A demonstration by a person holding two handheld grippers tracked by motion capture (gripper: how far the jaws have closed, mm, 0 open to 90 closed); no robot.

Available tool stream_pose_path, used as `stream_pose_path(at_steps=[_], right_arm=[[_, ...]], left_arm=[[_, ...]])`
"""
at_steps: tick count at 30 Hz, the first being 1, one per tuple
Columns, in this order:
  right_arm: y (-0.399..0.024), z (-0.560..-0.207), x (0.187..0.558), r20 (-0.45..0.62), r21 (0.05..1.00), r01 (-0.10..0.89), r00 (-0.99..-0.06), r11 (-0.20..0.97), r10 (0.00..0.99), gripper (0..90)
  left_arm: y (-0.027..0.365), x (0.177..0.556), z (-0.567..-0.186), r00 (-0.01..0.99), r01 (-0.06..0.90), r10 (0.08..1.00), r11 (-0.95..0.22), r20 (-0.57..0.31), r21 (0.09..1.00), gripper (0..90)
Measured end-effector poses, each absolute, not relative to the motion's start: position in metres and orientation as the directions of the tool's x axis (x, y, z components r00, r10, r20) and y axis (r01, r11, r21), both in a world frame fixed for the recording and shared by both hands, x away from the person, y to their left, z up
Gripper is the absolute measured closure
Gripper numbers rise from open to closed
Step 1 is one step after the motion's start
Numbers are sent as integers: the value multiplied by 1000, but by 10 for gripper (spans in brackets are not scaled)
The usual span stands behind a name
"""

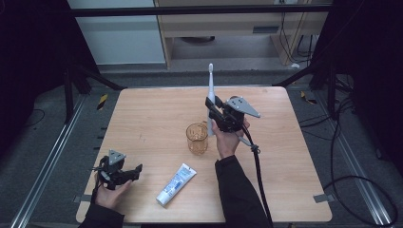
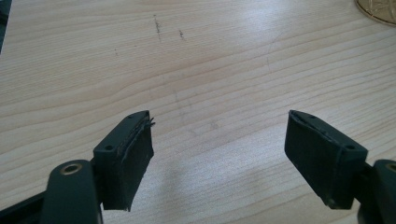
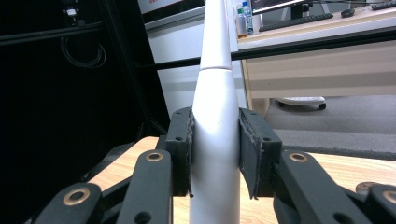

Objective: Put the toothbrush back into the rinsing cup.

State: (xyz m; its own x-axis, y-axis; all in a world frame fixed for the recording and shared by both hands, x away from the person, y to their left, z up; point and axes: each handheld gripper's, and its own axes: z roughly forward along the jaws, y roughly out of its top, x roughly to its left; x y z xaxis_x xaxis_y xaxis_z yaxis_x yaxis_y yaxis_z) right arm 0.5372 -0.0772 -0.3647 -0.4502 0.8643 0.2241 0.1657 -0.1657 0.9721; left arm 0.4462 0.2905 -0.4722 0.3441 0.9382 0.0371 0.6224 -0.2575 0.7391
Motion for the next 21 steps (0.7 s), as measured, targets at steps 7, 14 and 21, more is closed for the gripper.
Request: stream_pose_path(at_steps=[7,14,21], right_arm=[[-69,-366,540,226,972,159,-455,-171,862,673],[-61,-369,545,228,971,166,-455,-170,861,672],[-56,-373,549,224,972,173,-450,-162,865,672]], left_arm=[[291,446,-472,344,622,938,-258,38,740,228],[291,446,-472,344,621,938,-257,37,740,228],[290,446,-472,347,621,937,-261,39,739,229]])
